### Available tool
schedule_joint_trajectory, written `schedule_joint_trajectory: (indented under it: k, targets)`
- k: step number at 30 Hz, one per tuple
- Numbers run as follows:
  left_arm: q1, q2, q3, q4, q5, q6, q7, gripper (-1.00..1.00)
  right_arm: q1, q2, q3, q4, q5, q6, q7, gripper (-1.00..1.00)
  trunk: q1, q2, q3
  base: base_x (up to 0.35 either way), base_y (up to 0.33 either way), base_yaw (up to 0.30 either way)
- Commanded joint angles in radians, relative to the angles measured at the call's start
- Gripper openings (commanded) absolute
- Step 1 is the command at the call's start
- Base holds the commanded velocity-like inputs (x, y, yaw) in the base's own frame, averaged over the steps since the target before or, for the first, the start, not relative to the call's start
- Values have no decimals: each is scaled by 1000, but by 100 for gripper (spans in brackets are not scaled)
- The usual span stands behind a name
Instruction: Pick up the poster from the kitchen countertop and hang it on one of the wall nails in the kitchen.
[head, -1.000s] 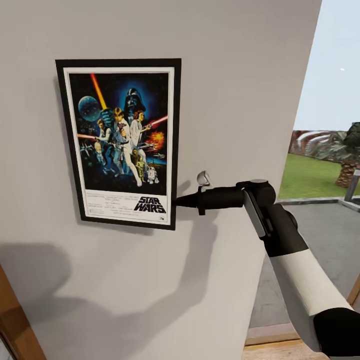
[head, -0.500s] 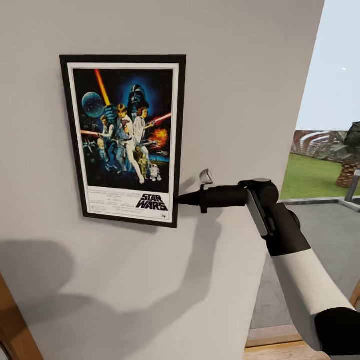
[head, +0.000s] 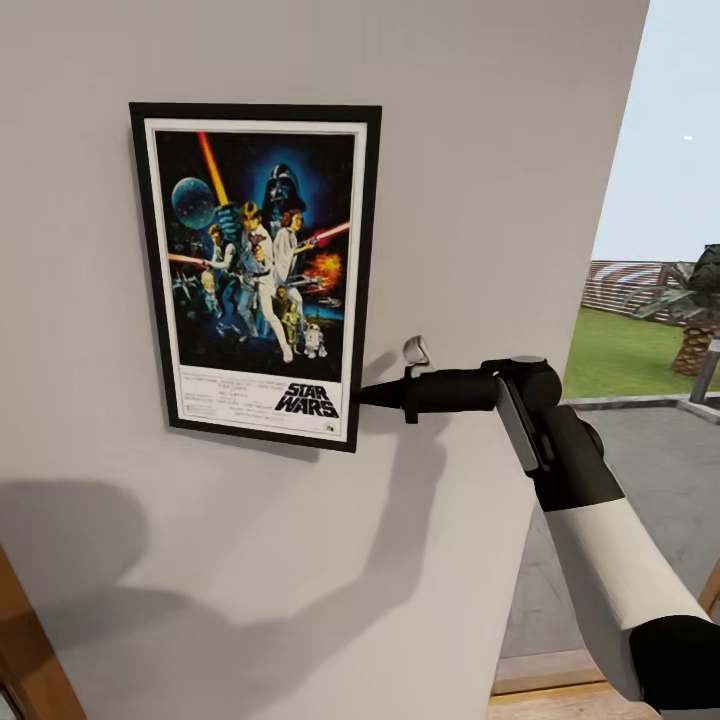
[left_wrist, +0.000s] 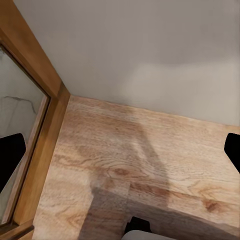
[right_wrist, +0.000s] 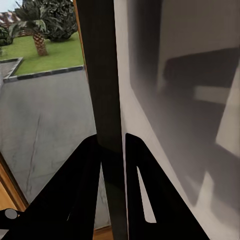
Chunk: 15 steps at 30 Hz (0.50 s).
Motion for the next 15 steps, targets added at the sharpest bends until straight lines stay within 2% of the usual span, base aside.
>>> schedule_joint_trajectory:
  k: [1,6,10,11,12,13,14,15]
  targets:
    - [0,-1,4,0,3,-1,-8,100,0,-1,1,0,-6,7,-1,-100,0,-1,0,0,0,0]
    - [1,-6,4,0,2,-1,-7,100,0,-1,4,0,-6,7,-1,-100,0,-1,0,31,0,0]
    - [1,-5,4,1,2,0,-6,100,0,-1,-4,0,-6,7,-1,-100,0,-1,0,217,0,0]
    - [1,-5,4,1,2,-1,-6,100,0,-18,87,-22,-118,77,71,-100,0,-1,0,265,0,0]
    - [1,-5,4,1,2,-1,-6,100,0,-33,122,-130,-91,40,158,-100,0,-1,0,229,0,0]
    - [1,-5,4,1,2,-1,-6,100,0,-98,118,-127,-117,16,181,-100,0,-1,0,146,0,0]
    - [2,-5,4,1,2,-1,-6,100,0,-93,118,-122,-116,15,176,-100,0,-1,0,94,0,0]
    - [1,-5,4,2,2,-1,-6,100,0,-1,-8,0,-6,8,-1,-100,0,-1,0,75,0,0]
